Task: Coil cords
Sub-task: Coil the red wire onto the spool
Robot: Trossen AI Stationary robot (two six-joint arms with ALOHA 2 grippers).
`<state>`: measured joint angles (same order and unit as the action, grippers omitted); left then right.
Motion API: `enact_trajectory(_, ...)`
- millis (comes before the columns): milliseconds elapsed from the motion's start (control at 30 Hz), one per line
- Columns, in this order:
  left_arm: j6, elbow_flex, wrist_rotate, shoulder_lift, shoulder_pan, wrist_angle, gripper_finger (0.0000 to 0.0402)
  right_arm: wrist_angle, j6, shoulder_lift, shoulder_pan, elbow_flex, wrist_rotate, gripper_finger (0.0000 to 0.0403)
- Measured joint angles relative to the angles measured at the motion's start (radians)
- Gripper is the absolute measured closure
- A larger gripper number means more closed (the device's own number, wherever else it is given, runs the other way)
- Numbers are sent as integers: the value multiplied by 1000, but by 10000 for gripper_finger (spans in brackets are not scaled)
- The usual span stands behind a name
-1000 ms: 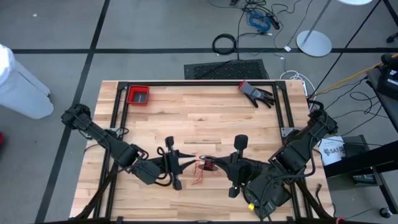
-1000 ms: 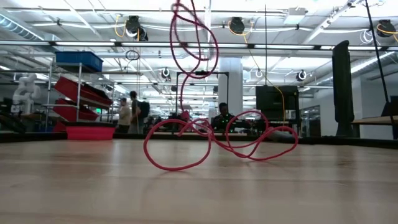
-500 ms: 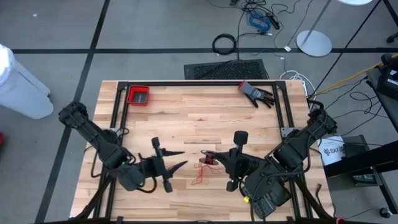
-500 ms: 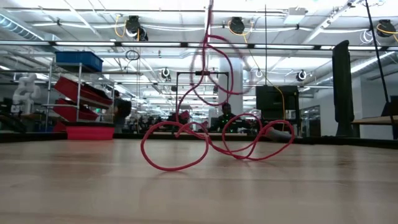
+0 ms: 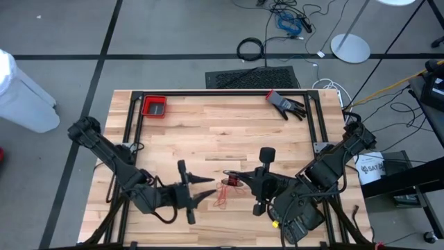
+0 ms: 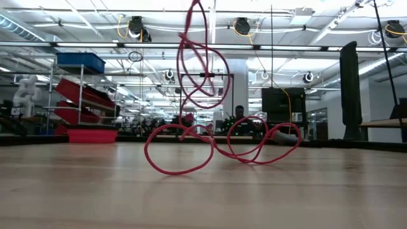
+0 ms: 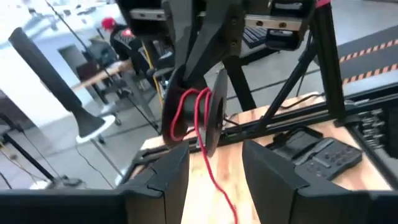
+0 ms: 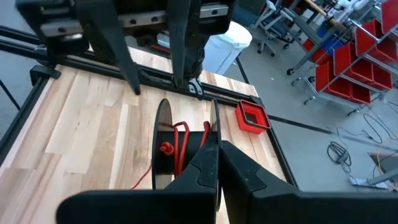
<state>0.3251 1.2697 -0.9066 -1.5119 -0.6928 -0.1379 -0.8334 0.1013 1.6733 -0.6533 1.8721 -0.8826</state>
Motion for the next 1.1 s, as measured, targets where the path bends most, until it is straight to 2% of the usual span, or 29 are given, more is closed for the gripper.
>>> enact_trajectory(200, 85, 0, -7, -59, 27, -113, 256, 0, -1, 0, 0, 0, 1, 403)
enact_trajectory(333, 101, 0, -12, -74, 45, -119, 267, 0, -6, 0, 0, 0, 50, 403)
enact_trajectory(567, 100, 0, 6, -74, 51, -135, 290, 2, -9, 0, 0, 0, 52, 403)
enact_trajectory(667, 94, 0, 44, -74, 51, -141, 308, 3, -12, 0, 0, 0, 52, 403)
enact_trajectory(1000, 73, 0, 68, -74, 52, -140, 387, 8, -12, 0, 6, 0, 52, 403)
enact_trajectory(1100, 71, 0, 69, -74, 52, -140, 395, 8, -16, 0, 7, 0, 68, 403)
